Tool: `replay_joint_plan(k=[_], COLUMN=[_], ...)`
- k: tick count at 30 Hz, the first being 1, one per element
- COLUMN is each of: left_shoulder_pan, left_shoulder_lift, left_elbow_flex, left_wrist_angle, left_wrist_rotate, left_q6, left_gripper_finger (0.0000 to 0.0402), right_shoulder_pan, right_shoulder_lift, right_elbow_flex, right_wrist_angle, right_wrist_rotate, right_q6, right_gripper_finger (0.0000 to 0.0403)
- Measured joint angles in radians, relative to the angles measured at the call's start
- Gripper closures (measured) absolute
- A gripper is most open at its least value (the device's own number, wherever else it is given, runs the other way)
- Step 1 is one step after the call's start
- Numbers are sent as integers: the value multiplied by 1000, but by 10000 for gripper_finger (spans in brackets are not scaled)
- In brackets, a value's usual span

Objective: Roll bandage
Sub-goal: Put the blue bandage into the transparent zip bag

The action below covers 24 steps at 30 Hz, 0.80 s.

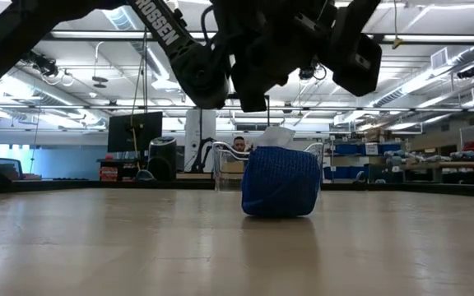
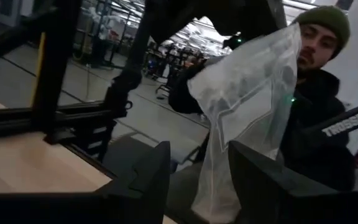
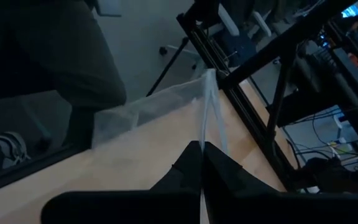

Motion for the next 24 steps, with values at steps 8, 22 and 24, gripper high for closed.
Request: replay_joint_plan(k=[8,22,24], left_shoulder_pan=[-50,-39,-39], left_shoulder_lift=[-2,-2,-2], left_elbow_flex=[0,0,0], left_wrist_angle=[138,280,279], left_wrist_rotate=[92,-34,-41], left_q6=[-65,-157,-134], left_gripper_finger=[233,256,277], right_shoulder_pan=[0,9,12], right_shoulder_lift=[0,0,0], right_elbow_flex=[0,0,0], right_wrist_angle=[-2,-57,-64], right_wrist_rotate=[26,63,77], right_q6=[-1,76,97], right_gripper_finger=[403,403,402])
